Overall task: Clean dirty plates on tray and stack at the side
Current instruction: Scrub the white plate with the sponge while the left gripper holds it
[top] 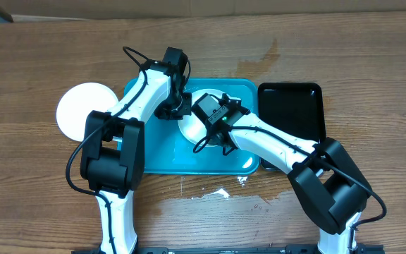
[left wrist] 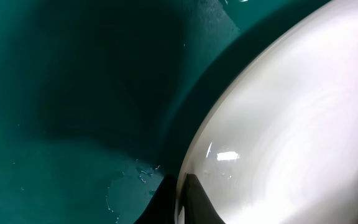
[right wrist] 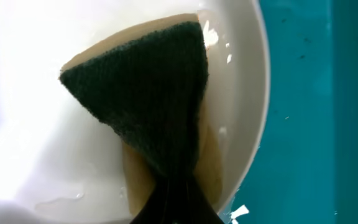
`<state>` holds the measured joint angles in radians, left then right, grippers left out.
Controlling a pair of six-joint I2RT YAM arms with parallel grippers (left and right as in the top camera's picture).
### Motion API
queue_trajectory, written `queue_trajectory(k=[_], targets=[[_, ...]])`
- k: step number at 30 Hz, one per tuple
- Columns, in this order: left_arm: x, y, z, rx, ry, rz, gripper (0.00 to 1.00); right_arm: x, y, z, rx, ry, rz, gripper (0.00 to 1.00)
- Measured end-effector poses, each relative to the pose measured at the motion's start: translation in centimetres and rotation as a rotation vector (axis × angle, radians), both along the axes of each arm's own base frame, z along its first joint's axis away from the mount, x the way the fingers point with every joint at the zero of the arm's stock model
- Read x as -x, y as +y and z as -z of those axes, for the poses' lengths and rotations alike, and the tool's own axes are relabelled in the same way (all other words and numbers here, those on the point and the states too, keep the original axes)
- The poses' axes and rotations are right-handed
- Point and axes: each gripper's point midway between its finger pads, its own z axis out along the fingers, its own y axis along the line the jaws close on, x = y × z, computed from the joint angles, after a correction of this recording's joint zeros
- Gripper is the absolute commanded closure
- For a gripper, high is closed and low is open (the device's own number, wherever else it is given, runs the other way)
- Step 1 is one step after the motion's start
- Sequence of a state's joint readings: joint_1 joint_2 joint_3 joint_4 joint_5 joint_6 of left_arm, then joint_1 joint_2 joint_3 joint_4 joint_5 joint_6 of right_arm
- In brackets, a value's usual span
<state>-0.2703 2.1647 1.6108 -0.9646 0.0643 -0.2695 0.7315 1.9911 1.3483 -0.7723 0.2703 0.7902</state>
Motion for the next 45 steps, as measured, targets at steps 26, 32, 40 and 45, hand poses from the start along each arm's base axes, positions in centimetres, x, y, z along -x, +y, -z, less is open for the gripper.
queue_trajectory(k=[26,32,40,45], targets=[[-0.4,0.5,0.0,-0.017,-0.015,-0.006,0.96,-4.2,-0.7,0.1,0.084,-0.210,0.053,0.96],[-0.4,0.6,0.0,-0.027,-0.016,-0.007,0.96,-4.9,-0.6,0.1,0.088,-0.242,0.057,0.96],[-0.3,0.8,-0.1,-0.035,-0.016,-0.007,0.96,-5.9,-0.4,0.0,0.089,-0.291,0.068,0.96],[-0.3,0.9,-0.1,-0.039,-0.016,-0.006,0.96,-6.5,-0.6,-0.1,0.085,-0.309,0.082,0.96]])
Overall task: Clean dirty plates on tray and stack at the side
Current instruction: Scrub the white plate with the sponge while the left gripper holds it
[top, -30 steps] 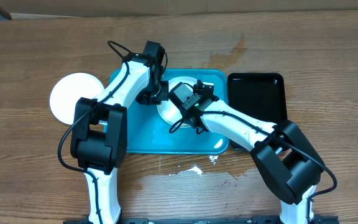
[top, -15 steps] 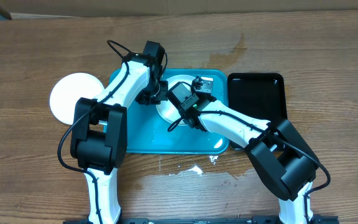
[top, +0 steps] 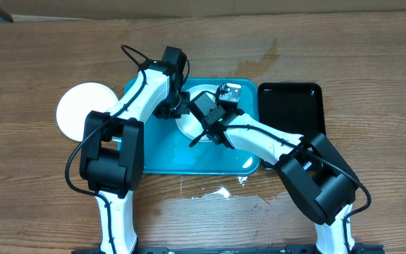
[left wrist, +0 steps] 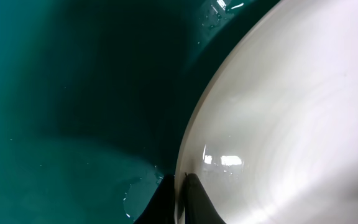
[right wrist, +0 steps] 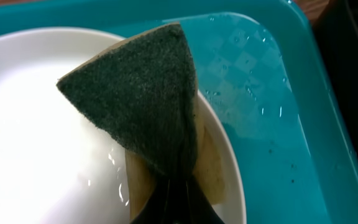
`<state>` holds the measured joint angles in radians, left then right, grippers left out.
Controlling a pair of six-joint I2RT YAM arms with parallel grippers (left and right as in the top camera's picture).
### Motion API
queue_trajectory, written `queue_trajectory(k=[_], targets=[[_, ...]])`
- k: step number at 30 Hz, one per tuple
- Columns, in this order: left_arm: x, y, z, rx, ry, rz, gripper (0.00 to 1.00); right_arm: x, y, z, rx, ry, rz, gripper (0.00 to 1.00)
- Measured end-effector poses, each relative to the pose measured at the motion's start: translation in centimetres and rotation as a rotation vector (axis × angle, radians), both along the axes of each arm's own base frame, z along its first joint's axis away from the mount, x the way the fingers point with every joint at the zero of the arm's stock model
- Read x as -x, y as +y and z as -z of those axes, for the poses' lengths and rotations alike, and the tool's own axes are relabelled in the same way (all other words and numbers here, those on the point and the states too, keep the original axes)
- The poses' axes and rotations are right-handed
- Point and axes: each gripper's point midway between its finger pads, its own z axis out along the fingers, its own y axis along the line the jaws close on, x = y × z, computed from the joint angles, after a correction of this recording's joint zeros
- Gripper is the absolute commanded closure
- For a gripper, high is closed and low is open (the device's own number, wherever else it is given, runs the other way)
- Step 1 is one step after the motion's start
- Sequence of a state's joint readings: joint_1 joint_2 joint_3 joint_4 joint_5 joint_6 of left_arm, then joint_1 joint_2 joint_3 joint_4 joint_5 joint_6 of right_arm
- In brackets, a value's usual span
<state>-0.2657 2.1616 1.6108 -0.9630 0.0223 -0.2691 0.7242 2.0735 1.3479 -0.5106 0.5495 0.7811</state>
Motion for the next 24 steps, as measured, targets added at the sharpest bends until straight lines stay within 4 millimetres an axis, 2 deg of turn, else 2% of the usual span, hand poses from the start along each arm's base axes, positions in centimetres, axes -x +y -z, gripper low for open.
queue_trajectory(k=[11,24], targets=[[0.1,0.0,0.0,-0.002,0.003,0.000,0.96,-1.3,0.1,0.2,-0.025,-0.041,0.017,0.96],[0.1,0.1,0.0,-0.006,0.005,0.000,0.96,-4.5,0.5,-0.6,-0.139,-0.137,0.048,0.96]])
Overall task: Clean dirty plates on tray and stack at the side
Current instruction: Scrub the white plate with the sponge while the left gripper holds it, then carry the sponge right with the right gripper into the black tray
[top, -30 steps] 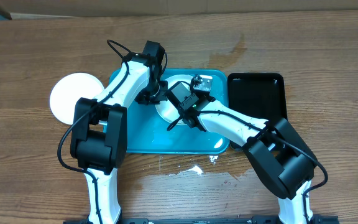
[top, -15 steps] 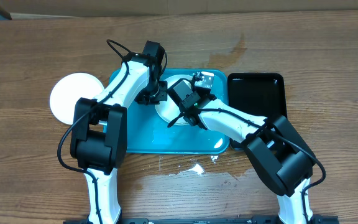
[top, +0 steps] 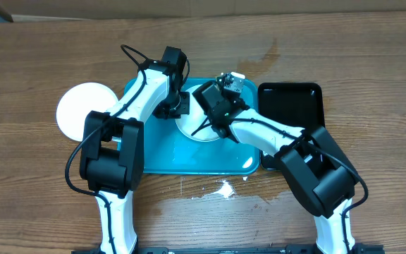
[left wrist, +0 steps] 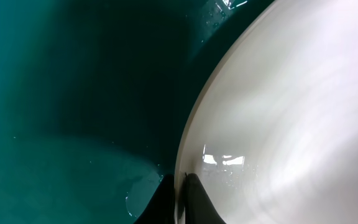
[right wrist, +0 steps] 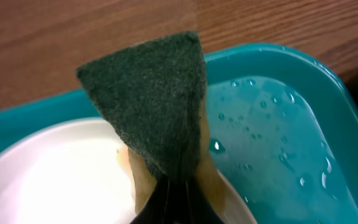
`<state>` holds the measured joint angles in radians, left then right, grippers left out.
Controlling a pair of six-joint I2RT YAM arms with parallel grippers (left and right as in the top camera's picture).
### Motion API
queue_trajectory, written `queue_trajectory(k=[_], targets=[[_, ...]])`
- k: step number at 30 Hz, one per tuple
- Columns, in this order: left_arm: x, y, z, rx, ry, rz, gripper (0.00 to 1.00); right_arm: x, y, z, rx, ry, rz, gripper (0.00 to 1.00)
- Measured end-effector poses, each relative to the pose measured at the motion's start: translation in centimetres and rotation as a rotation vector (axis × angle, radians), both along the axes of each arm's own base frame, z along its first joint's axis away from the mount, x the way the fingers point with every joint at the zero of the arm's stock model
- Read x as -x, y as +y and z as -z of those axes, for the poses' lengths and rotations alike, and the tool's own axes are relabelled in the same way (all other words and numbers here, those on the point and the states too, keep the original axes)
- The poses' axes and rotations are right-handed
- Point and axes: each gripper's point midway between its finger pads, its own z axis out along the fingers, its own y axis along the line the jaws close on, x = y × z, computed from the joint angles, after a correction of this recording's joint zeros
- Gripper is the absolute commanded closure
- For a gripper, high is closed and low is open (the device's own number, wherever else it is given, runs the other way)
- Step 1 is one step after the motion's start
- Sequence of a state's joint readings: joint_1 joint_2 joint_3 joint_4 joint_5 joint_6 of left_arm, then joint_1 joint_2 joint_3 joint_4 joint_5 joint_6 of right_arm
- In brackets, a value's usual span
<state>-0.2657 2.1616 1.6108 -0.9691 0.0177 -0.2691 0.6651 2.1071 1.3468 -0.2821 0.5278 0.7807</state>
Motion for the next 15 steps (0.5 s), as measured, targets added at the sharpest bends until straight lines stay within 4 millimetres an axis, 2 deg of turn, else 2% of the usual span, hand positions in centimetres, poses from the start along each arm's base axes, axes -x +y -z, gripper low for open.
queue_trajectory(k=[8,11,13,15], targets=[[0.0,0.0,0.0,0.000,0.000,0.000,0.96,-3.0,0.6,-1.2,-0.139,-0.051,-0.053,0.96],[0.0,0.1,0.0,-0.004,0.000,0.002,0.96,-3.8,0.1,-1.9,-0.147,-0.071,-0.067,0.96],[0.1,0.2,0.0,-0.009,0.004,0.008,0.96,-4.2,-0.7,-3.0,-0.149,-0.086,-0.062,0.96],[0.1,0.2,0.0,-0.009,0.004,0.011,0.96,-4.5,-1.7,-5.4,-0.155,-0.117,-0.056,0.96]])
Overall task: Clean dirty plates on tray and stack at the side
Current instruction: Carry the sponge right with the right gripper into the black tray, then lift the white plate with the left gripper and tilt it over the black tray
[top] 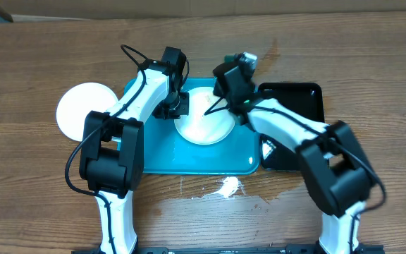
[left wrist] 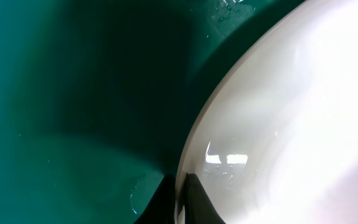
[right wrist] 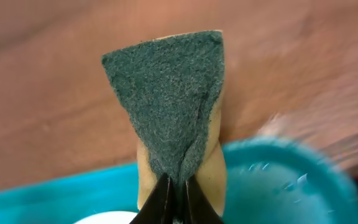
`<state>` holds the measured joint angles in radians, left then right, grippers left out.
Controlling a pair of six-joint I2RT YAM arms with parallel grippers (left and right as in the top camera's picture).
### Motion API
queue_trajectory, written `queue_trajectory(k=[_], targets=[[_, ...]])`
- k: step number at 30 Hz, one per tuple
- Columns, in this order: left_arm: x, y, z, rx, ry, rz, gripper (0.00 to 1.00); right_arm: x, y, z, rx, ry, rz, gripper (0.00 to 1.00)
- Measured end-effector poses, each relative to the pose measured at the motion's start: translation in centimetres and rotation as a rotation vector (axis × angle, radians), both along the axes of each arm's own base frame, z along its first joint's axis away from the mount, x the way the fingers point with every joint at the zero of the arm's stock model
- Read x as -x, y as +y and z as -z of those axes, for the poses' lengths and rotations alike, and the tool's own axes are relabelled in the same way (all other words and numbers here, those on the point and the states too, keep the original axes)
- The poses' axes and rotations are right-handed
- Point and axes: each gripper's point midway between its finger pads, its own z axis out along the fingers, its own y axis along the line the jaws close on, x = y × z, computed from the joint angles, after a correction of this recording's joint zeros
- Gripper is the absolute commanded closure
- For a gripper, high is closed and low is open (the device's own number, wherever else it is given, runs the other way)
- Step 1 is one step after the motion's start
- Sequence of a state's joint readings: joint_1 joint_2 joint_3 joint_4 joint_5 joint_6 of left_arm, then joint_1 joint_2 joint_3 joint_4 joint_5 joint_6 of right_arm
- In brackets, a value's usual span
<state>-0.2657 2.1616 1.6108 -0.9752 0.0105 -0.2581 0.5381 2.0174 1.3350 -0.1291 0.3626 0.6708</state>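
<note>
A white plate (top: 204, 117) lies in the teal tray (top: 154, 152), wet and glossy. My left gripper (left wrist: 180, 199) is shut on the plate's left rim (left wrist: 194, 134), one finger under and one over it. My right gripper (right wrist: 174, 202) is shut on a folded sponge (right wrist: 169, 102), green scouring side out with yellow foam at its edges. In the overhead view the right gripper (top: 225, 82) hangs above the tray's far edge, lifted off the plate. A second white plate (top: 83, 109) rests on the table left of the tray.
A black tray (top: 294, 106) sits right of the teal one, partly under my right arm. Water spots (top: 224, 188) lie on the wooden table in front of the teal tray. A damp patch darkens the wood behind it.
My right gripper has moved with the sponge from just over the plate's far rim to above the tray's far edge and the wood beyond. The left gripper stays clamped on the plate rim.
The sponge first pressed flat on the plate's inside while my left gripper held the rim. Then it sat at the plate's far rim, then lifted at the tray's far side. Now it hangs clear of the plate, which lies uncovered.
</note>
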Motion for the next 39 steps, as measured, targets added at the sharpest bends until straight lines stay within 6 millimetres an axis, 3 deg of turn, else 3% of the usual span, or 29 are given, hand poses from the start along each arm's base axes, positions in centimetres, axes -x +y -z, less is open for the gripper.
queue_trajectory(k=[4,7,10,12,16,22,26,33,39], targets=[[0.0,0.1,0.0,-0.003,-0.001,0.002,0.96,0.2,-2.2,-6.8,-0.031,-0.078,0.019,0.96],[0.0,0.1,0.0,-0.004,-0.001,0.007,0.96,1.7,-5.2,-11.7,-0.038,-0.104,0.051,0.96],[0.0,0.1,0.0,-0.004,-0.001,0.009,0.96,3.9,-9.4,-13.7,-0.009,-0.049,0.103,0.96],[0.0,0.1,0.0,-0.004,0.000,0.013,0.96,5.3,-11.5,-13.0,0.014,0.025,0.128,0.96],[0.1,0.0,0.0,-0.002,0.002,0.020,0.96,8.7,-15.8,-9.2,0.057,0.266,0.166,0.96],[1.3,0.2,-0.6,0.003,0.065,0.024,0.96,12.7,-19.8,-5.8,0.070,0.510,0.215,0.91],[1.8,0.3,-2.3,-0.004,0.114,0.025,0.96,13.9,-20.5,-4.6,0.094,0.590,0.195,0.86],[0.8,-1.1,-7.6,0.062,0.102,0.049,0.96,14.5,-20.4,-3.1,0.117,0.648,0.154,0.77],[0.5,-2.3,-9.5,0.131,0.087,0.057,0.96,15.4,-20.5,-0.5,0.132,0.678,0.137,0.66]])
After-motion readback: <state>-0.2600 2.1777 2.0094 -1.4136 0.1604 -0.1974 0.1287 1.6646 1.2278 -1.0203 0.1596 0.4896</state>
